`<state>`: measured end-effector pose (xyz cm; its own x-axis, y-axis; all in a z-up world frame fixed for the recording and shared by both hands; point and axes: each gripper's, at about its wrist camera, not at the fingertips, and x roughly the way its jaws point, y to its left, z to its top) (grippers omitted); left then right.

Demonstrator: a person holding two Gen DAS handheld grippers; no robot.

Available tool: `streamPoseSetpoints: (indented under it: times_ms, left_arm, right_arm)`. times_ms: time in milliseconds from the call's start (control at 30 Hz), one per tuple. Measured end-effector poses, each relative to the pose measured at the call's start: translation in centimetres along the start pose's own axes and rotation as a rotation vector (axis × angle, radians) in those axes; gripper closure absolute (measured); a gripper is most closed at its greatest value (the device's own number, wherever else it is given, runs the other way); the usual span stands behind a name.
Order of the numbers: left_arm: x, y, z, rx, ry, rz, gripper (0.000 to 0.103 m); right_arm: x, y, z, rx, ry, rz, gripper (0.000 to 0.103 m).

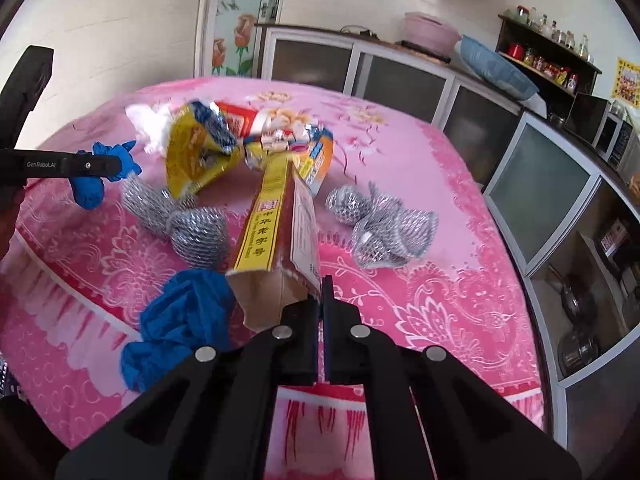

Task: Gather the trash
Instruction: 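Grasp the blue glove with the left tool while the right tool grips the yellow box, then carry the blue glove and yellow box with both tools over the yellow-rimmed bin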

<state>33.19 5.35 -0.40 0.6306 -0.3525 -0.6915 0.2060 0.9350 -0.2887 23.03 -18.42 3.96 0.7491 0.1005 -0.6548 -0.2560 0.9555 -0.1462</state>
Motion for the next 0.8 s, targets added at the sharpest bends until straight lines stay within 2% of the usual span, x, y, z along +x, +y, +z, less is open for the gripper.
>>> streamPoseSetpoints:
  times_ms: [333,567,733,800]
  left_arm:
    - [-5.2,-2.6,-0.5,0.038,-0.067,-0.010,0.088]
    - [-7.6,-5.7,-1.3,0.088,-0.097,-0.039,0.088]
    - [-8.2,-10.4,-1.8,0.170,-0.102,-0.094,0.088]
    - [-7.8,-13.1,-2.1,0.209,-0.089,-0.139,0.088]
  right_arm:
    - [-5.8,-0.8,0.0,0.019,-0.082,-0.042,0.102]
    - [-10.5,-3.2,-1.7,0.097,-0.127,-0.076,0.102]
    - [-14.5,-5.8,-4.1,0.161,-0.149,-0.134,0.102]
    - [-16.3,-7.3,-5.4,0.194,-0.150,-0.166,0.102]
